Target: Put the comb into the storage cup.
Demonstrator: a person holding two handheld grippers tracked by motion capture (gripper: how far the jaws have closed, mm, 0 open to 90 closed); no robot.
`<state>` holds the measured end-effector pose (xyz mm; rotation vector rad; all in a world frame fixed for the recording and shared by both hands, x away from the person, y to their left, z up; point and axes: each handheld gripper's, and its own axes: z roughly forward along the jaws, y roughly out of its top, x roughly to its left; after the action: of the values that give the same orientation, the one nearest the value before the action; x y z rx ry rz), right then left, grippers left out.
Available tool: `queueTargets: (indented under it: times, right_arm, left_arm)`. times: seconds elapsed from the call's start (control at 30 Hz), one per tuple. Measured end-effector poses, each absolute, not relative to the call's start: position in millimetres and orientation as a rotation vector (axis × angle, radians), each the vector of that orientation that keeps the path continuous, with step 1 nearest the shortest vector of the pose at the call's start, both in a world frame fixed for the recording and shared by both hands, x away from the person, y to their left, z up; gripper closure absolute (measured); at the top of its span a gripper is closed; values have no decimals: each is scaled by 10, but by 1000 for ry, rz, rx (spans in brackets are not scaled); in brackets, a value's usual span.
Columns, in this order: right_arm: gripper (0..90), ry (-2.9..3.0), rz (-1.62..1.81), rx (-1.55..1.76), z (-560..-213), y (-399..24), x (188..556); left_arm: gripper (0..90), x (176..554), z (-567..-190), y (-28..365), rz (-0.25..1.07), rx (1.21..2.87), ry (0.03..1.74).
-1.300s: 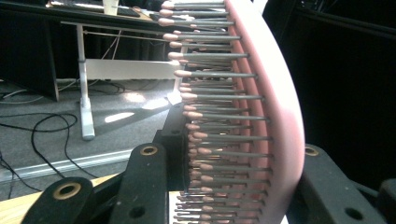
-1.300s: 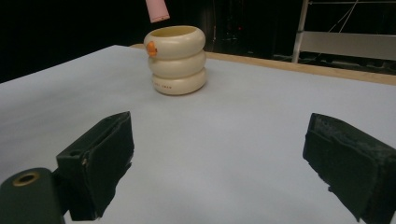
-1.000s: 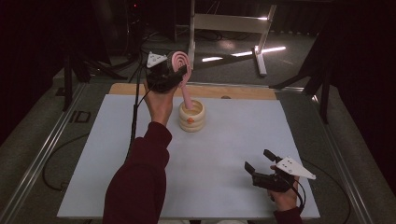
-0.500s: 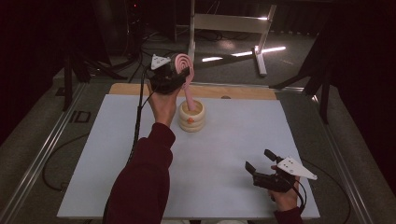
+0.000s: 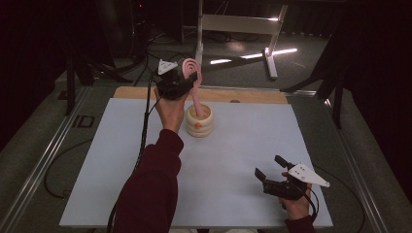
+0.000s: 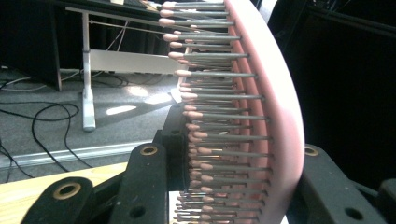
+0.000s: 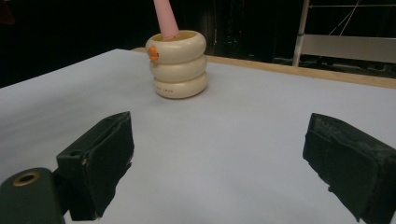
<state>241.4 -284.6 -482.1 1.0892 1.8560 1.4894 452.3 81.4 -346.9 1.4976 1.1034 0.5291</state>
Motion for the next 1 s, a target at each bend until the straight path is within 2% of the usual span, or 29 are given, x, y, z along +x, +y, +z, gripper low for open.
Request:
queueTargets:
  times: [1.0]
  right_arm:
    - [90,1863,1489,1088,-4832,-2830,2418]
  left_arm:
    - [645,4540,-3648,731,521,1507,1129]
